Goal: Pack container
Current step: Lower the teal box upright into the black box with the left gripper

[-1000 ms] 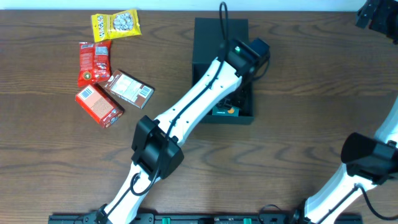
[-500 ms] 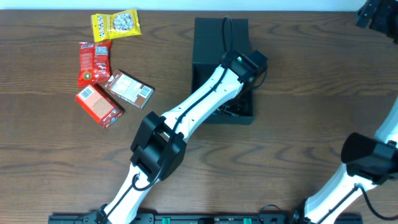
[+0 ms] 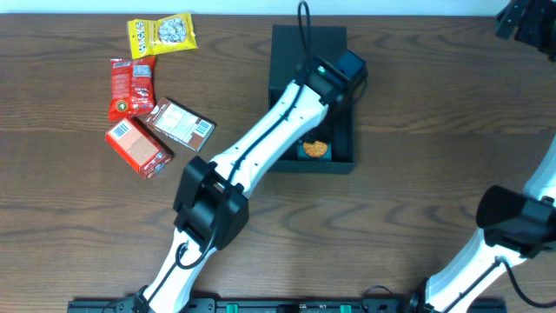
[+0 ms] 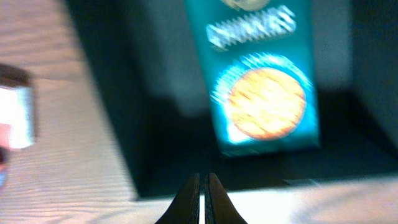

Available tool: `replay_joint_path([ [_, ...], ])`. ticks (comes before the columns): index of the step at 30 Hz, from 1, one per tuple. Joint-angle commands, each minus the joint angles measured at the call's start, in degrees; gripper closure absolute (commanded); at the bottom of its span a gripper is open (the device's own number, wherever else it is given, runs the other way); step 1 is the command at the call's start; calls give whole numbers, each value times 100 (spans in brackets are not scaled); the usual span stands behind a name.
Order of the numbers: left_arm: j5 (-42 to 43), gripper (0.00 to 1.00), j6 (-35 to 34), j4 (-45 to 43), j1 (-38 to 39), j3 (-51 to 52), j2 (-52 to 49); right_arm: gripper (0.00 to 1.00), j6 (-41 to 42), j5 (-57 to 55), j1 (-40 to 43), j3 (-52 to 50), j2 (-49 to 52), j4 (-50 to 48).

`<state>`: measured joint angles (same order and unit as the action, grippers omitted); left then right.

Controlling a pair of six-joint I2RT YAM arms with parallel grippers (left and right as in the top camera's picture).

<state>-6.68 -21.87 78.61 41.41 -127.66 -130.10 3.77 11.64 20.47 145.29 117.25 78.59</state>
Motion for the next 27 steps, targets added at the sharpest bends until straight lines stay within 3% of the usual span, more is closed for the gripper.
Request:
replay_joint_path([
  [1,-535,94,-17,-212,-468,39,83,1,-111,195,44,-13,-153,13],
  [5,461,94,133,-1110,-881,693,44,1,-170,195,46,-13,-153,59],
  [27,656,94,387,-2911,-800,2068,4,1,-170,234,46,-13,-153,66],
])
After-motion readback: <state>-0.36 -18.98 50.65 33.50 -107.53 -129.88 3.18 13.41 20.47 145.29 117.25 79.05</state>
